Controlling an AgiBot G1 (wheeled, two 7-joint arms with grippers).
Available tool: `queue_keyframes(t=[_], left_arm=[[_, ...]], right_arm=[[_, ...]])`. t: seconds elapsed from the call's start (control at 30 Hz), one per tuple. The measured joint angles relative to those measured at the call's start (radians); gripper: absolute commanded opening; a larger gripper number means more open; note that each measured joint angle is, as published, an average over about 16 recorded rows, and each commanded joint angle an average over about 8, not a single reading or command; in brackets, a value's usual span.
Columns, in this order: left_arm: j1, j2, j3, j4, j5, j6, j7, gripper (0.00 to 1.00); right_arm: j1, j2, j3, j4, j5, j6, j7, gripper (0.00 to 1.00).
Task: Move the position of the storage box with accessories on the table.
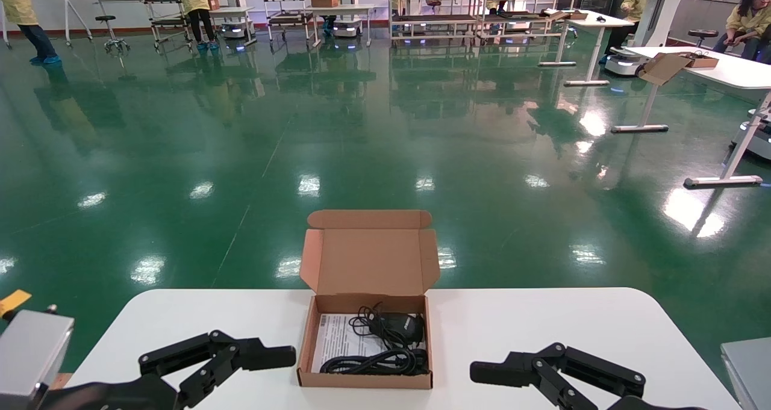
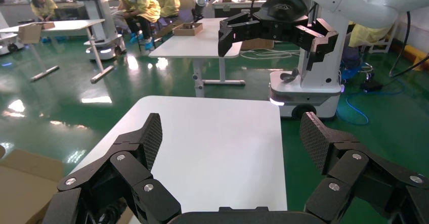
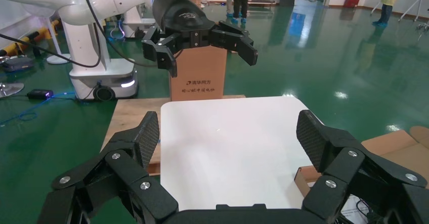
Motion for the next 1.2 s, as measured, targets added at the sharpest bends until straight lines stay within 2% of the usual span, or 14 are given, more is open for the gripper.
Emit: queue_keyframes(t=[0.53, 0.7, 0.93, 1.2], left_arm=[[0.0, 0.0, 0.0, 0.0, 0.0, 0.0, 0.0, 1.0], [0.0, 0.0, 0.0, 0.0, 0.0, 0.0, 0.0, 1.0], [0.0, 0.0, 0.0, 0.0, 0.0, 0.0, 0.0, 1.0], [0.0, 0.0, 0.0, 0.0, 0.0, 0.0, 0.0, 1.0]], right_arm=[[0.002, 0.002, 0.001, -0.001, -0.002, 0.0, -0.001, 1.0], [0.031, 0.01, -0.008, -0.018, -0.028, -0.018, -0.003, 1.0], [0.15, 0.016, -0.068, -0.116, -0.123, -0.052, 0.021, 1.0], [0.379, -0.048, -0.19, -0.361, -0.308, -0.069, 0.096, 1.0]])
